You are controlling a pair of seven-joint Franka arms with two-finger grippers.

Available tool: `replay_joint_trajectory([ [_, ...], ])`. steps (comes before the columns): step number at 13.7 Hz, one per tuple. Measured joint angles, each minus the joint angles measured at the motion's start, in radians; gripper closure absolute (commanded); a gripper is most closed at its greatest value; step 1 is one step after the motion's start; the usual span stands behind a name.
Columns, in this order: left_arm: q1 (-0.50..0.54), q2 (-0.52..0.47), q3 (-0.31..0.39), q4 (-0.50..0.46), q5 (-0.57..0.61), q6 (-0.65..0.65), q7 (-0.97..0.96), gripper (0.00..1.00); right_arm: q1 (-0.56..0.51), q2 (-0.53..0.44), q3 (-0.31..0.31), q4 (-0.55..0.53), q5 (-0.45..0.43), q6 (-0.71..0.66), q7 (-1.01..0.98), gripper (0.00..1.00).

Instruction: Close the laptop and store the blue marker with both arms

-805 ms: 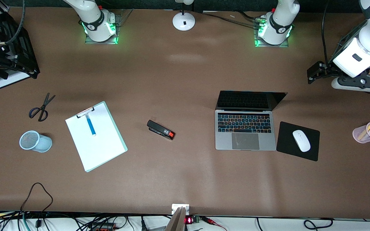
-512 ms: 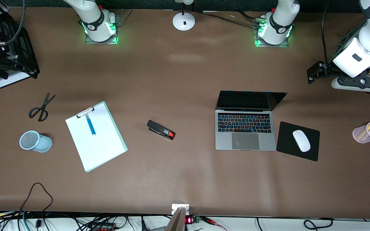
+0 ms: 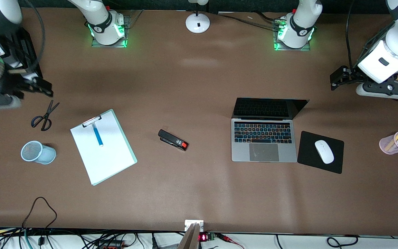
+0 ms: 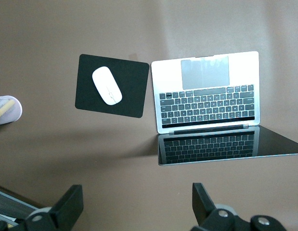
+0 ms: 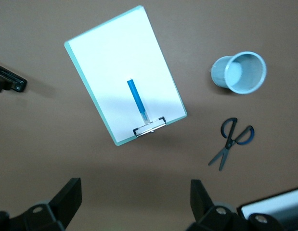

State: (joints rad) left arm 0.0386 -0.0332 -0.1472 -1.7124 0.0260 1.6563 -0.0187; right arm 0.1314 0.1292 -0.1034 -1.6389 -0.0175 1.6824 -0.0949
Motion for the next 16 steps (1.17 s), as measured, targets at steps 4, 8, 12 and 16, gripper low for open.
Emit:
replay_joint_trajectory([
  [4, -0.001, 0.018, -0.001, 0.002, 0.0, -0.001, 0.0, 0.0, -0.001, 0.149, 0.0, -0.034, 0.0, 0.181, -0.13, 0.13],
  [8, -0.003, 0.085, -0.003, 0.045, 0.0, -0.007, 0.001, 0.03, 0.0, 0.289, 0.0, -0.035, 0.0, 0.299, -0.228, 0.39],
  [12, -0.004, 0.122, -0.003, 0.066, 0.0, -0.022, 0.001, 0.88, 0.004, 0.392, 0.008, -0.035, 0.0, 0.38, -0.276, 0.41],
  [16, -0.008, 0.122, -0.004, 0.086, 0.0, -0.101, 0.001, 1.0, 0.037, 0.472, 0.019, -0.034, 0.0, 0.469, -0.278, 0.5],
])
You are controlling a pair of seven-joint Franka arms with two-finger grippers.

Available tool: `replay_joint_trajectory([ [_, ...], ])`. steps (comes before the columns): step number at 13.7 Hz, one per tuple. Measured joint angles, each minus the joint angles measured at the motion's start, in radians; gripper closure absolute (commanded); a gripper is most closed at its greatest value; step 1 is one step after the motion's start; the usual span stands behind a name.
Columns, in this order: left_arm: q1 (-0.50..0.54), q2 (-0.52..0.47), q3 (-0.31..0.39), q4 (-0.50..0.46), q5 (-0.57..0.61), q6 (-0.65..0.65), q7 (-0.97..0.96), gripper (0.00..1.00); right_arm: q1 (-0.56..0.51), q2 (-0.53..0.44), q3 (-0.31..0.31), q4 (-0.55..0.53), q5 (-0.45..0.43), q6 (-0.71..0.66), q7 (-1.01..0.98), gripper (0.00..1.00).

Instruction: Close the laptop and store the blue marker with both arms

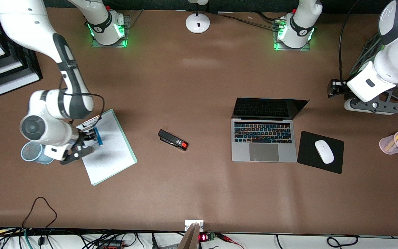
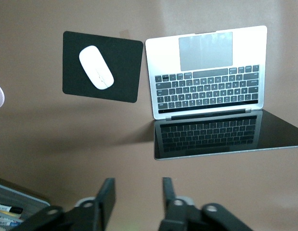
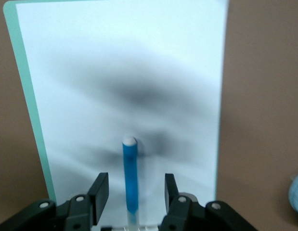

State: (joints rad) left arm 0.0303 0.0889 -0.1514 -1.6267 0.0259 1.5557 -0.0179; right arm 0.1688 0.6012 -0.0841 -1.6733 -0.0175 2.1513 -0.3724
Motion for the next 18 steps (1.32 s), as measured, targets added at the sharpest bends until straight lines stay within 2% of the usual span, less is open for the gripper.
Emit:
replay_joint_trajectory([
  [1, 0.0, 0.0, 0.0, 0.001, 0.0, -0.004, 0.0, 1.0, 0.009, 0.012, 0.0, 0.0, 0.0, 0.008, 0.0, 0.51],
  [3, -0.002, 0.002, -0.002, 0.001, 0.0, -0.01, 0.001, 1.0, 0.019, 0.032, 0.001, 0.0, 0.0, 0.025, 0.0, 0.57],
  [5, -0.008, 0.003, -0.019, 0.002, -0.009, -0.021, 0.002, 1.0, 0.018, 0.049, 0.0, 0.0, 0.0, 0.035, 0.0, 0.58],
  [8, -0.018, 0.003, -0.04, 0.002, -0.086, -0.062, -0.006, 1.0, 0.017, 0.063, 0.0, 0.001, 0.0, 0.04, 0.0, 0.62],
  [12, -0.017, 0.003, -0.115, 0.003, -0.11, -0.124, -0.115, 1.0, 0.017, 0.09, 0.0, 0.001, 0.0, 0.065, 0.0, 0.66],
  [13, -0.018, 0.002, -0.145, 0.002, -0.11, -0.14, -0.153, 1.0, 0.017, 0.099, 0.0, 0.001, 0.0, 0.075, 0.0, 0.72],
  [15, -0.019, -0.008, -0.196, -0.013, -0.11, -0.161, -0.209, 1.0, 0.017, 0.107, 0.0, 0.002, 0.0, 0.083, 0.0, 0.95],
  [16, -0.019, -0.016, -0.209, -0.034, -0.11, -0.162, -0.221, 1.0, 0.017, 0.107, -0.001, 0.004, 0.0, 0.083, 0.0, 1.0],
  [18, -0.019, -0.035, -0.225, -0.097, -0.11, -0.146, -0.239, 1.0, 0.016, 0.107, -0.002, 0.009, 0.0, 0.083, 0.0, 1.0],
])
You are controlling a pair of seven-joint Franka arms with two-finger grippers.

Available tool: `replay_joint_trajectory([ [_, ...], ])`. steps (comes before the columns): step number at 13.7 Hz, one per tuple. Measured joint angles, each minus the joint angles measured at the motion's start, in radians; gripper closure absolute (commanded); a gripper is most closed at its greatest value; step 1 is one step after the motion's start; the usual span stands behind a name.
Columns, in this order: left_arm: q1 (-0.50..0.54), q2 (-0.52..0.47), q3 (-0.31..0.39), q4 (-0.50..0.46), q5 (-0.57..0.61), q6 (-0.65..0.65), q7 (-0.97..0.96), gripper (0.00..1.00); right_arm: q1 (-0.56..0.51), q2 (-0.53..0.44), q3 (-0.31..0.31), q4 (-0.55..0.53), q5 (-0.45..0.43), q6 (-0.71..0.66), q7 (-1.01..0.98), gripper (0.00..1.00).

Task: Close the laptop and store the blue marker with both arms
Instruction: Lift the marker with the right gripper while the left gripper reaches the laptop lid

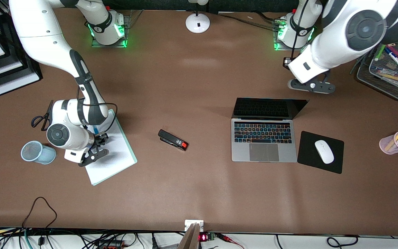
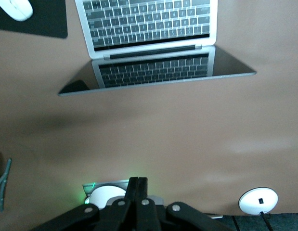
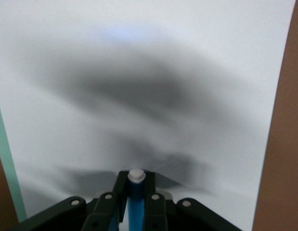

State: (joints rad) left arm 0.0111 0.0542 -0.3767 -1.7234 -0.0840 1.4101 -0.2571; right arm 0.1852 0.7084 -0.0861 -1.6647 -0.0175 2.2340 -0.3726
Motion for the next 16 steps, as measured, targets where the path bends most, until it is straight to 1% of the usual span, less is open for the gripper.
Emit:
replay_joint_trajectory([
  [3, 0.0, -0.037, -0.02, -0.138, 0.0, 0.114, -0.018, 1.0, -0.007, -0.015, -0.005, 0.036, 0.0, -0.031, 0.0, 1.0],
  [6, 0.0, -0.061, -0.032, -0.283, 0.0, 0.263, -0.026, 1.0, -0.034, -0.069, -0.008, 0.085, 0.004, -0.103, -0.034, 1.0],
  [9, 0.0, -0.062, -0.033, -0.391, 0.0, 0.42, -0.028, 1.0, -0.064, -0.116, -0.008, 0.099, 0.078, -0.115, -0.134, 1.0],
  [11, 0.002, -0.061, -0.032, -0.441, 0.0, 0.504, -0.028, 1.0, -0.085, -0.144, -0.008, 0.104, 0.13, -0.115, -0.228, 1.0],
  [13, 0.006, -0.053, -0.032, -0.462, 0.0, 0.572, -0.028, 1.0, -0.108, -0.188, -0.009, 0.114, 0.163, -0.118, -0.349, 1.0],
  [15, 0.01, -0.028, -0.03, -0.468, 0.001, 0.663, -0.027, 1.0, -0.126, -0.238, -0.012, 0.154, 0.209, -0.184, -0.443, 1.0],
  [16, 0.013, -0.008, -0.029, -0.468, 0.008, 0.713, -0.026, 1.0, -0.138, -0.256, -0.014, 0.183, 0.252, -0.241, -0.489, 1.0],
])
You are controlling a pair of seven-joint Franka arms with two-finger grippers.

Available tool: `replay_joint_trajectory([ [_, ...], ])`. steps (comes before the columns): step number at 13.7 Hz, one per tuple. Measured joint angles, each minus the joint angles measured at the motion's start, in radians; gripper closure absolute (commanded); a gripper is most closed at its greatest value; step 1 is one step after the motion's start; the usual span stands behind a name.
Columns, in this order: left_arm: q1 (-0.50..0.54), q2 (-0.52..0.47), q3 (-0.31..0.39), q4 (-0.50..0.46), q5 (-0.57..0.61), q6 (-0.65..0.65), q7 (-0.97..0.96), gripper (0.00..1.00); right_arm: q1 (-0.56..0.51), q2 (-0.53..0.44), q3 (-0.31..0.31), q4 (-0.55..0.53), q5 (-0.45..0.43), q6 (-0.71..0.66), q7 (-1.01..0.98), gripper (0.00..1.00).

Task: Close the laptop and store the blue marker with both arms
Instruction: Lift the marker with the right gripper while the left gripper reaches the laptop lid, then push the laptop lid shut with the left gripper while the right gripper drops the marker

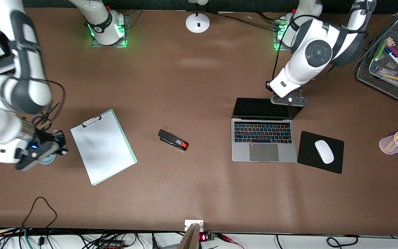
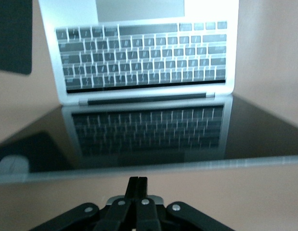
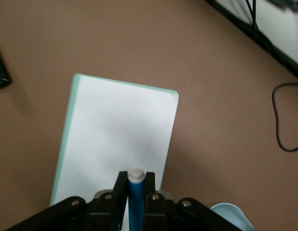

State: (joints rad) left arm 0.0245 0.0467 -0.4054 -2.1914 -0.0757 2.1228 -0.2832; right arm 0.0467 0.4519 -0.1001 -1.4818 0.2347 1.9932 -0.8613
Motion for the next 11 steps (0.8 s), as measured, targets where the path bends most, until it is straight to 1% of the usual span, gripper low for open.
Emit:
replay_joint_trajectory([
  [2, 0.011, 0.042, 0.003, 0.004, 0.052, 0.104, 0.001, 1.0, -0.041, -0.02, -0.005, 0.044, 0.087, -0.089, -0.107, 1.0],
  [4, 0.03, 0.082, 0.004, 0.015, 0.096, 0.186, 0.001, 1.0, -0.097, -0.019, -0.006, 0.051, 0.165, -0.113, -0.242, 1.0],
  [6, 0.049, 0.127, 0.005, 0.056, 0.128, 0.218, 0.003, 1.0, -0.148, -0.014, -0.006, 0.052, 0.238, -0.164, -0.346, 1.0],
  [8, 0.062, 0.174, 0.007, 0.122, 0.161, 0.222, 0.003, 1.0, -0.189, -0.013, -0.006, 0.069, 0.291, -0.213, -0.432, 1.0],
  [11, 0.066, 0.251, 0.009, 0.21, 0.17, 0.231, 0.004, 1.0, -0.223, -0.015, -0.006, 0.142, 0.316, -0.304, -0.485, 1.0],
])
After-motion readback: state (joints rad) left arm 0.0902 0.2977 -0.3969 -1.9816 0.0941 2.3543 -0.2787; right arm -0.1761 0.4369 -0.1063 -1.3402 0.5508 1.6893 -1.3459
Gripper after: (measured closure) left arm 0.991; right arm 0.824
